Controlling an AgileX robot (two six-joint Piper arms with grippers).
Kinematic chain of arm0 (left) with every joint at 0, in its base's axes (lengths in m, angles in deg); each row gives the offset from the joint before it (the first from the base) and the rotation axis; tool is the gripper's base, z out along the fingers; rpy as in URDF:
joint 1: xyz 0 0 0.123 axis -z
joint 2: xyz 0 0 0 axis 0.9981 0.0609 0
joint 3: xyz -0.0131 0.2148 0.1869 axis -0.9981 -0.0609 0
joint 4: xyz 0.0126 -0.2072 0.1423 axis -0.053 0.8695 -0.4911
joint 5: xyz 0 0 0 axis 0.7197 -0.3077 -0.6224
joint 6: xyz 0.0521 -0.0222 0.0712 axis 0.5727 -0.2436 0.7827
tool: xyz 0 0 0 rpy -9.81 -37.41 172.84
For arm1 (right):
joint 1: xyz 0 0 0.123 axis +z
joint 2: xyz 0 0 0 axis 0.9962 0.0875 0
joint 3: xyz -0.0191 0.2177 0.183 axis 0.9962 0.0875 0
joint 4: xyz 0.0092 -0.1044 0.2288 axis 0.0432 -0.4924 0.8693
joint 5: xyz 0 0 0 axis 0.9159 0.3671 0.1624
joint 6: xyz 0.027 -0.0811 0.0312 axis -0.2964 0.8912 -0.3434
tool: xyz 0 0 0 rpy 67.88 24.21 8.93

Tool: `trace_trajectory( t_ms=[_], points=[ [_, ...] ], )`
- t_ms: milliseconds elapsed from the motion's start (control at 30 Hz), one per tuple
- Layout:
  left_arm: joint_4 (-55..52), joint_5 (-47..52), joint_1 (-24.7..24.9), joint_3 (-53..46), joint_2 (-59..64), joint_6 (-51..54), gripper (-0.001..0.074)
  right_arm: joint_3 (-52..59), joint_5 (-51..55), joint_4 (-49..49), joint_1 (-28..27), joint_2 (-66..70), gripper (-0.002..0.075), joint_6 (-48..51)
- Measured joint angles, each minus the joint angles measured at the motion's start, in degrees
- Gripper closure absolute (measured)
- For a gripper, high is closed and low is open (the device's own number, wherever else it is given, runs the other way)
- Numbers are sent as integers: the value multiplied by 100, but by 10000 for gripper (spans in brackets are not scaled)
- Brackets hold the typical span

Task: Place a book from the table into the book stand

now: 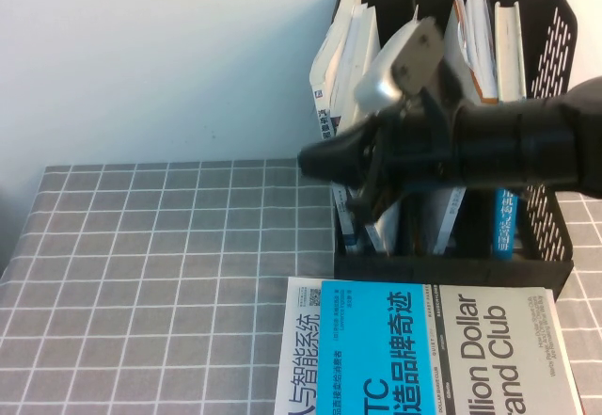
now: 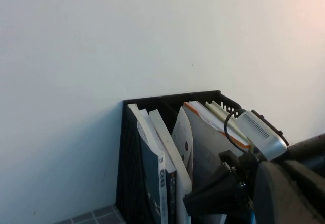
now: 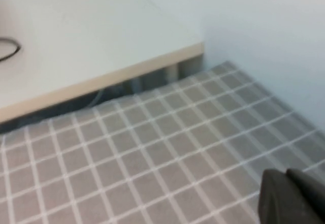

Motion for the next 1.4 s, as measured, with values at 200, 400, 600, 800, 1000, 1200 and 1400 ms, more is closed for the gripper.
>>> trace_trajectory(
  t_ms=[200,400,600,800,1000,1200,1400],
  points=[
    [804,-438,0,-1047,-682,758,737,0,-11,-1862,391,46,729,-1387],
    [1377,-484,0,-1478,-820,892,737,0,-788,-2119,440,486,729,-1352],
    [1614,-497,0,-1508,-820,1148,737,0,-1990,-1901,452,710,729,-687],
    [1663,-589,0,-1549,-820,1636,738,-184,-2642,-1242,491,738,729,-78],
    [1663,-832,0,-1562,-820,1875,738,-287,-2313,-735,468,649,729,-55],
    [1663,-853,0,-1562,-820,1907,738,-287,-1190,-812,460,243,729,-251],
    [1678,-712,0,-1562,-820,1920,738,-287,541,-2505,455,-385,729,-1821]
  ],
)
